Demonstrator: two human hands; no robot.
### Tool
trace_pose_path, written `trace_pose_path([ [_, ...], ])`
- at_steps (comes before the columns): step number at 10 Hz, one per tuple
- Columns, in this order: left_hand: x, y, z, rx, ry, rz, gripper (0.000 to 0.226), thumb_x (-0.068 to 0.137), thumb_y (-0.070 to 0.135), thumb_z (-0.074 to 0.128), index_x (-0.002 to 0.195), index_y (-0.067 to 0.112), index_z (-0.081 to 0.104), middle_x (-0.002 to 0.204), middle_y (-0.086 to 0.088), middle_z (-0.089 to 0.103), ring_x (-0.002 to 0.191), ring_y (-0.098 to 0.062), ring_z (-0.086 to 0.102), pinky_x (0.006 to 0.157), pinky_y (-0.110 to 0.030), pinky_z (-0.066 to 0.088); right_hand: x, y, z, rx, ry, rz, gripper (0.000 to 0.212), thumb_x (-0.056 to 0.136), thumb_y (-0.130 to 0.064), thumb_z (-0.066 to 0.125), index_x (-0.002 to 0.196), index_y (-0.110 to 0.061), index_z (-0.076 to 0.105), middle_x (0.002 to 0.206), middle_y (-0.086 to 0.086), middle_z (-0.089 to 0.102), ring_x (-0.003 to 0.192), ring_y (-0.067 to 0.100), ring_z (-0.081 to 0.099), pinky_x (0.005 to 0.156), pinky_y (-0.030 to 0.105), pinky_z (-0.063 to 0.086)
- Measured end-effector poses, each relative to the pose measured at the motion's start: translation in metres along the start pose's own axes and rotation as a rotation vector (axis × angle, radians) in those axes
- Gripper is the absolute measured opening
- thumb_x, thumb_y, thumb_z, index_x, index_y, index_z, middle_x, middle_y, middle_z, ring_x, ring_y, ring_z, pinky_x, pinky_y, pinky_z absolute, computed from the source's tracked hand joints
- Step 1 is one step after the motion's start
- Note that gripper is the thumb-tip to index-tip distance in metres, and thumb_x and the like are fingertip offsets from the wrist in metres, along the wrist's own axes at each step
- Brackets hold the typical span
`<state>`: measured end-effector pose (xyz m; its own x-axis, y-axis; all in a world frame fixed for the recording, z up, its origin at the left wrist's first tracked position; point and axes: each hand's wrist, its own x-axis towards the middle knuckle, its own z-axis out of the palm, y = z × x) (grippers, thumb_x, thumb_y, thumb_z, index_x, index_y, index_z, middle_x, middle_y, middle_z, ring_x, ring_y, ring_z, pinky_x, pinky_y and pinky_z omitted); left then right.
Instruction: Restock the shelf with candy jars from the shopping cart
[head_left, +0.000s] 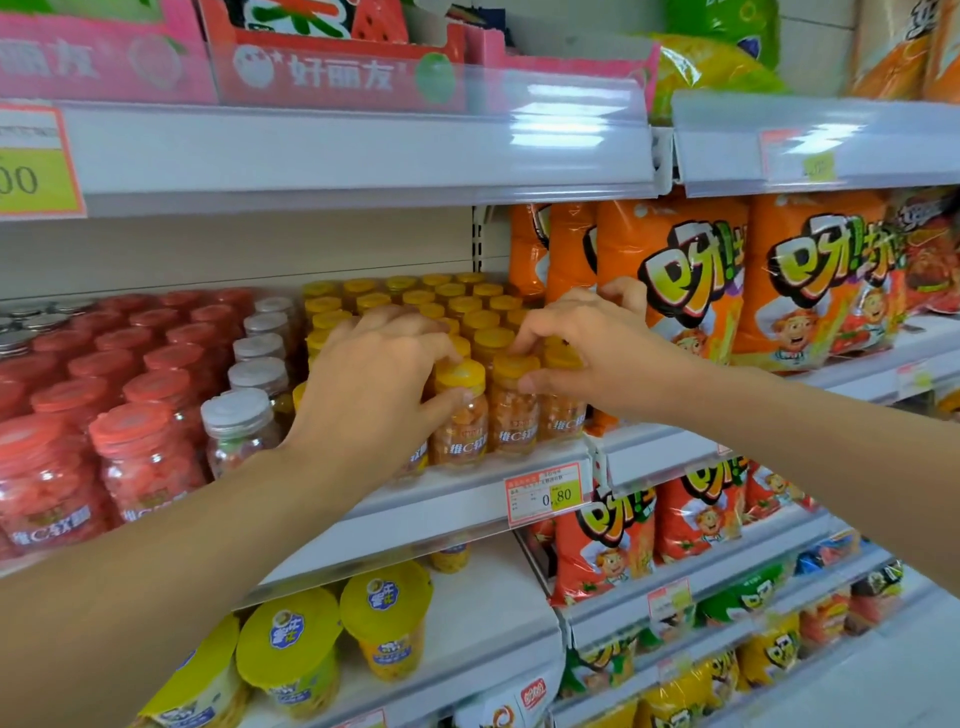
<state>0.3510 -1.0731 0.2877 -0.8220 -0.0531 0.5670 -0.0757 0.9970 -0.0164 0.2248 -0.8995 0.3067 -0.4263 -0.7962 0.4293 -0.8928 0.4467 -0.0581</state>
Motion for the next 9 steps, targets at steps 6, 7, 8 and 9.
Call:
trace_pose_path([
  [6,-0.008,-0.001,0.001,-0.021,-0.031,-0.020,0.046,0.087,0.049,0.059,0.129,0.028,0.058,0.127,0.006,0.062,0.119,-0.020,0.053,0.099,-0.038,0.036,-0.005,0.016,-0.009,-0.388,-0.089,0.033,0.034,0.092,-0.047,0.057,0.121,-0.029,0.057,0.109,-0.006,0.064,0.109,0.016,0.051,0.102,0.036,0.011],
  [7,-0.011,-0.002,-0.001,-0.003,-0.037,0.002,0.050,0.088,0.052,0.056,0.133,0.029,0.054,0.129,0.006,0.060,0.120,-0.021,0.052,0.102,-0.038,0.035,-0.007,0.014,-0.009,-0.426,-0.101,0.038,0.041,0.092,-0.050,0.053,0.129,-0.030,0.053,0.122,-0.005,0.060,0.118,0.016,0.047,0.105,0.039,0.013],
  [8,-0.016,-0.011,-0.008,0.037,0.021,0.006,0.050,0.090,0.053,0.050,0.128,0.022,0.058,0.122,-0.001,0.064,0.114,-0.027,0.056,0.100,-0.041,0.038,-0.006,0.003,-0.010,-0.328,-0.014,0.024,0.051,0.093,-0.053,0.048,0.139,-0.030,0.045,0.137,-0.005,0.052,0.127,0.016,0.043,0.107,0.038,0.016],
  [9,-0.029,-0.026,-0.016,0.050,0.087,-0.020,0.056,0.087,0.052,0.037,0.120,0.016,0.063,0.114,-0.006,0.067,0.108,-0.030,0.060,0.096,-0.042,0.042,0.003,-0.028,-0.007,-0.126,0.054,-0.138,0.057,0.094,-0.054,0.038,0.145,-0.027,0.039,0.150,-0.004,0.040,0.137,0.014,0.036,0.107,0.033,0.019],
])
